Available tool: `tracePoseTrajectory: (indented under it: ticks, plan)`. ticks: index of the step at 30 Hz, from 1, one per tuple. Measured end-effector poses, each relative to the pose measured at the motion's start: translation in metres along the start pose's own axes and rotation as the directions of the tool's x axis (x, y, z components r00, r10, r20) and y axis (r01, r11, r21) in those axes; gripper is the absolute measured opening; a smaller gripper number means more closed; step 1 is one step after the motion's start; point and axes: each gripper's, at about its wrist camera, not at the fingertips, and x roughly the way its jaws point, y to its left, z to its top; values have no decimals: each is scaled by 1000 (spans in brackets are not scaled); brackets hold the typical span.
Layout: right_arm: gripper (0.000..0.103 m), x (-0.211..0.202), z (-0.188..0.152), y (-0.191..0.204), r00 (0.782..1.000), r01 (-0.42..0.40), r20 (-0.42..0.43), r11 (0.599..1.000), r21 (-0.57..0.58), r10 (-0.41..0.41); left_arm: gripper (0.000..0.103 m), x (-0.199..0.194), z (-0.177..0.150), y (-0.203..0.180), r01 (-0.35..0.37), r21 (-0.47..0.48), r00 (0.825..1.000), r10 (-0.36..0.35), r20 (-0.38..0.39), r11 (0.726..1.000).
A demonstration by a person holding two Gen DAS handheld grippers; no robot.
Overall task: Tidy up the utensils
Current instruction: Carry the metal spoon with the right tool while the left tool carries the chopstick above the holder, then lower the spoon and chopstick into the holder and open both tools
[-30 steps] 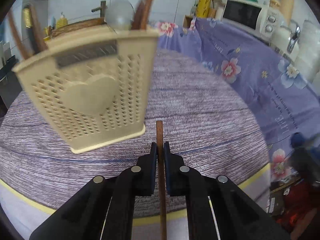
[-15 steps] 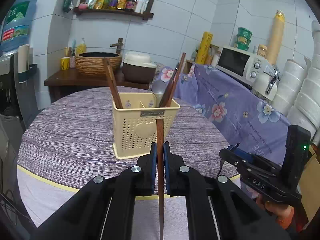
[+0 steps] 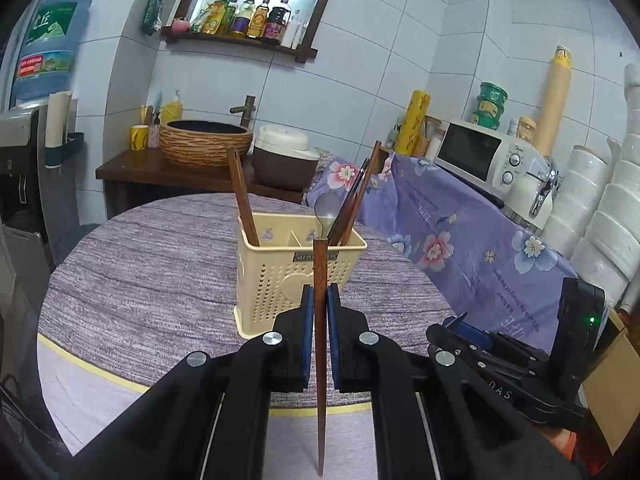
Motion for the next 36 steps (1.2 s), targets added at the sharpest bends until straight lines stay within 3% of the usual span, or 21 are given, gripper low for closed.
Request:
tracePoseTrajectory:
  ticks: [6, 13, 17, 20, 29, 36]
  plan:
    - [38, -1, 32, 7, 998, -31, 51, 999, -29, 33, 8, -2, 34, -2, 18, 12, 998, -18, 53, 1000]
    - [38, -10, 127, 45, 979, -38, 194, 988, -146, 67, 8, -9, 119, -9, 3, 41, 985, -10, 174, 999]
    - [38, -3, 177, 63, 965, -30, 253, 985, -173, 74, 8, -4, 159, -15, -60, 54, 971, 46, 234, 997]
    - [38, 13, 193, 74, 960, -5, 275, 982, -191, 58, 8, 10, 170, -14, -88, 56, 968, 73, 239, 995]
    - [38, 86, 150, 64, 979, 52, 205, 985, -168, -16, 8, 62, 123, 8, -131, 29, 978, 124, 165, 991]
    - [38, 111, 111, 56, 987, 72, 155, 983, -167, -46, 8, 85, 84, 18, -113, 11, 991, 112, 79, 994]
